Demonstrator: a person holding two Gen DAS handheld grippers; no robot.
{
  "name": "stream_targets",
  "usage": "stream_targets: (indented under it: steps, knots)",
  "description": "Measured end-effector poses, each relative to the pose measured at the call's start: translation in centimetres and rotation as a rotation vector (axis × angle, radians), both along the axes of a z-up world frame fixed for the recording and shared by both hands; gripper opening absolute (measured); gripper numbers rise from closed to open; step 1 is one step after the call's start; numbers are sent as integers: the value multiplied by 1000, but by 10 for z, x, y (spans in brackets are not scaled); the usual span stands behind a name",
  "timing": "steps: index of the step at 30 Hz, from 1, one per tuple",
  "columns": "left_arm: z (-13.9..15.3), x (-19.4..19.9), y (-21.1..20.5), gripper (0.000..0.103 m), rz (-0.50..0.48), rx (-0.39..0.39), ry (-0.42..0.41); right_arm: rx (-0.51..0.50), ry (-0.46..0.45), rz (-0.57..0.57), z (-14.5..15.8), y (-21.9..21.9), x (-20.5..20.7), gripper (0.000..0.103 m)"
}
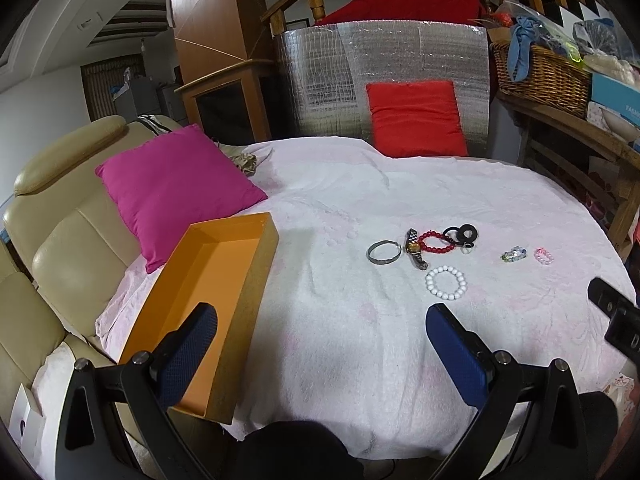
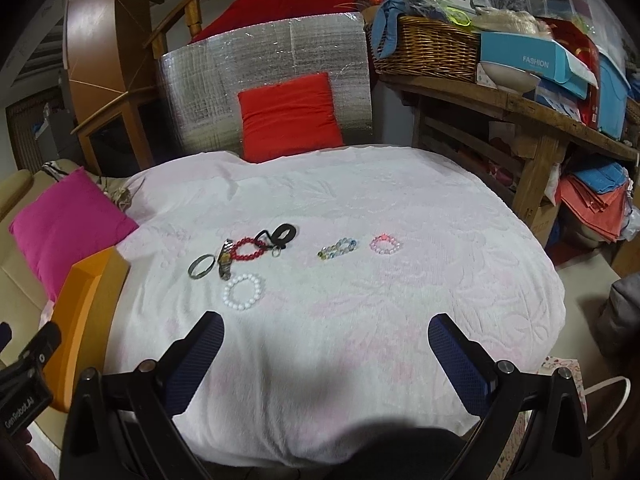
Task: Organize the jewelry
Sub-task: 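Lower the right tool onto the crystal bracelet while the left tool approaches the black hair tie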
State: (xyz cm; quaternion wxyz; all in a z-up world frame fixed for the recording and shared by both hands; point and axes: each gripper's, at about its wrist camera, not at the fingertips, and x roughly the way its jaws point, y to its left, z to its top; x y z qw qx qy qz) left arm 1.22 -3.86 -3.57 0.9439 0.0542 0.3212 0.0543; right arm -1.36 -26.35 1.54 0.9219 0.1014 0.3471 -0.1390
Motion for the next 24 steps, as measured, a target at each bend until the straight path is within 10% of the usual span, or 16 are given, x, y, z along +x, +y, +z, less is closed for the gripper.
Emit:
stream_targets:
  steps: [15, 24]
  knots:
    - [-77, 93, -14, 103, -104, -100, 298, 240, 86, -50, -81, -125, 107, 102]
    - [-89, 118, -24, 103, -132, -55, 313, 459, 143, -153, -115, -177, 152, 60]
